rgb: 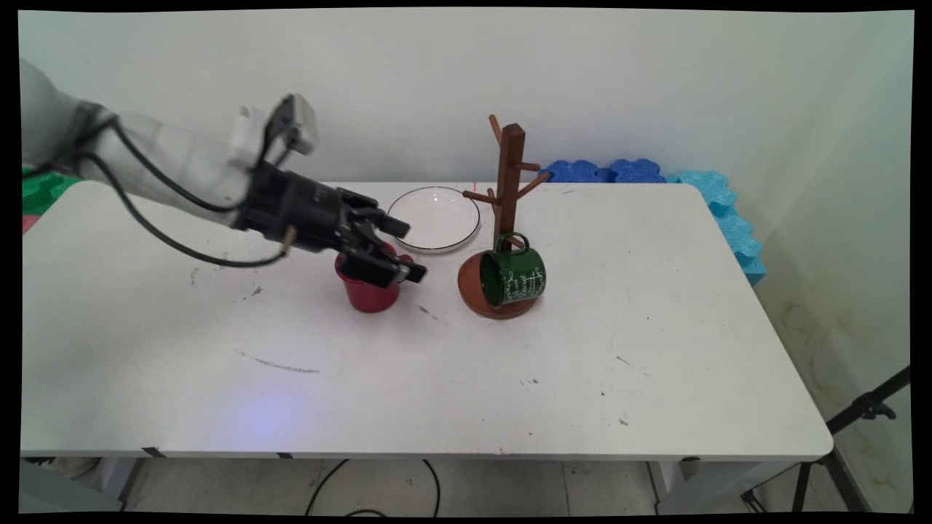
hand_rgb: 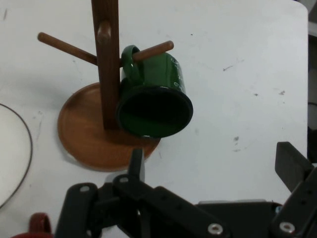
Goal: Pick up the green mug from the rack, then place the picked object on the table
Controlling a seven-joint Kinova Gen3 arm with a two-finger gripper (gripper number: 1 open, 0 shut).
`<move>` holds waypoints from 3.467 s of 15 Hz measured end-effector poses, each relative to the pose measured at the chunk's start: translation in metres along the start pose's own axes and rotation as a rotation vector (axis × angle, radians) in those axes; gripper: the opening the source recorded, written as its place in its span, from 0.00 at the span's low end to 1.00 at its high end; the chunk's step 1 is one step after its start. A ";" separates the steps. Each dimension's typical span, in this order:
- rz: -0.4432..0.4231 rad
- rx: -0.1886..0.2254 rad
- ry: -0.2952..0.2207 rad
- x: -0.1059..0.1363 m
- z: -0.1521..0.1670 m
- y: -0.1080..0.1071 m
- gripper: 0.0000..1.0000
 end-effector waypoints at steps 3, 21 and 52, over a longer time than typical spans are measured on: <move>-0.023 0.019 0.014 -0.006 0.028 0.009 1.00; -0.154 0.080 0.176 -0.053 0.130 0.025 1.00; -0.114 0.061 0.260 -0.051 0.184 0.023 0.00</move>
